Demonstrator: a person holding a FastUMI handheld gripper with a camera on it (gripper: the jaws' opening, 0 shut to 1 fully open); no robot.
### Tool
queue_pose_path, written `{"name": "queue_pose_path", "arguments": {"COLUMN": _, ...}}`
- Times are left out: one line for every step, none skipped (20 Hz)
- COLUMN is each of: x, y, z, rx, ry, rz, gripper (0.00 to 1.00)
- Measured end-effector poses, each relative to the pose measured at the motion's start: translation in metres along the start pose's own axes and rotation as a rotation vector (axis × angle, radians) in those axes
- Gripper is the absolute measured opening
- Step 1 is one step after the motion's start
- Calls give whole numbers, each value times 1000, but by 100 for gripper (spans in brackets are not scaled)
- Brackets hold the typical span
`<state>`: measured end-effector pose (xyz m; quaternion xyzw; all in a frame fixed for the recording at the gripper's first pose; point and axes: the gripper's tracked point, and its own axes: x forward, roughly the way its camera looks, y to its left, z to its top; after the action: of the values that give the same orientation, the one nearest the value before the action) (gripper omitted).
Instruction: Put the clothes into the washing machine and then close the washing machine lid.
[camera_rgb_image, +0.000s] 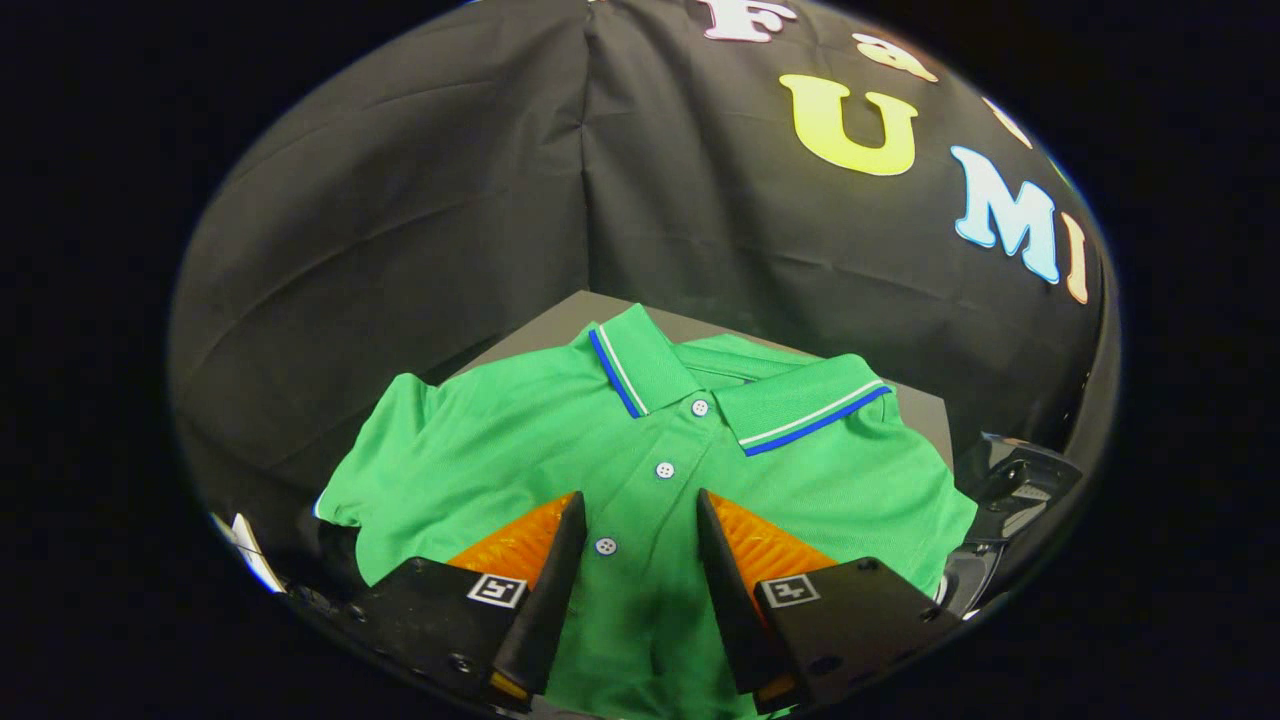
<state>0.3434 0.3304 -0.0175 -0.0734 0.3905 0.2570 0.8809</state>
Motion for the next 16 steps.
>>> {"name": "queue_pose_path", "arguments": {"x": -1, "y": 1, "z": -1, "rx": -3, "ry": 5, "rz": -3, "gripper": 70}}
{"name": "queue_pose_path", "arguments": {"x": -2, "y": 1, "z": 0, "rx": -6, "ry": 16, "rz": 1, "gripper": 70}}
{"name": "queue_pose_path", "arguments": {"x": -1, "y": 0, "z": 1, "rx": -1, "ry": 20, "rz": 5, "gripper": 70}}
{"name": "queue_pose_path", "arguments": {"x": -1, "y": 0, "z": 2, "rx": 29, "ry": 9, "rz": -3, "gripper": 43}}
{"name": "queue_pose_path", "arguments": {"x": 1, "y": 4, "z": -1, "rx": 28, "ry": 13, "rz": -3, "gripper": 16}}
{"name": "queue_pose_path", "arguments": {"x": 2, "y": 3, "z": -2, "rx": 10, "ry": 18, "rz": -1, "gripper": 15}}
{"name": "queue_pose_path", "arguments": {"x": 2, "y": 5, "z": 1, "rx": -12, "ry": 24, "rz": 3, "gripper": 16}}
{"name": "queue_pose_path", "arguments": {"x": 5, "y": 2, "z": 6, "rx": -12, "ry": 26, "rz": 0, "gripper": 16}}
{"name": "queue_pose_path", "arguments": {"x": -4, "y": 2, "z": 3, "rx": -15, "ry": 29, "rz": -2, "gripper": 9}}
{"name": "queue_pose_path", "arguments": {"x": 1, "y": 1, "z": 2, "rx": -48, "ry": 22, "rz": -7, "gripper": 2}}
{"name": "queue_pose_path", "arguments": {"x": 1, "y": 1, "z": 2, "rx": -65, "ry": 11, "rz": -16, "gripper": 2}}
{"name": "queue_pose_path", "arguments": {"x": 1, "y": 1, "z": 2, "rx": -70, "ry": 7, "rz": -22, "gripper": 2}}
{"name": "queue_pose_path", "arguments": {"x": 1, "y": 2, "z": 1, "rx": -62, "ry": 6, "rz": -20, "gripper": 2}}
{"name": "queue_pose_path", "arguments": {"x": 0, "y": 3, "z": 1, "rx": -48, "ry": 3, "rz": -13, "gripper": 2}}
{"name": "queue_pose_path", "arguments": {"x": 0, "y": 3, "z": 3, "rx": -38, "ry": -7, "rz": -7, "gripper": 2}}
{"name": "queue_pose_path", "arguments": {"x": -2, "y": 3, "z": 6, "rx": -33, "ry": -19, "rz": -2, "gripper": 2}}
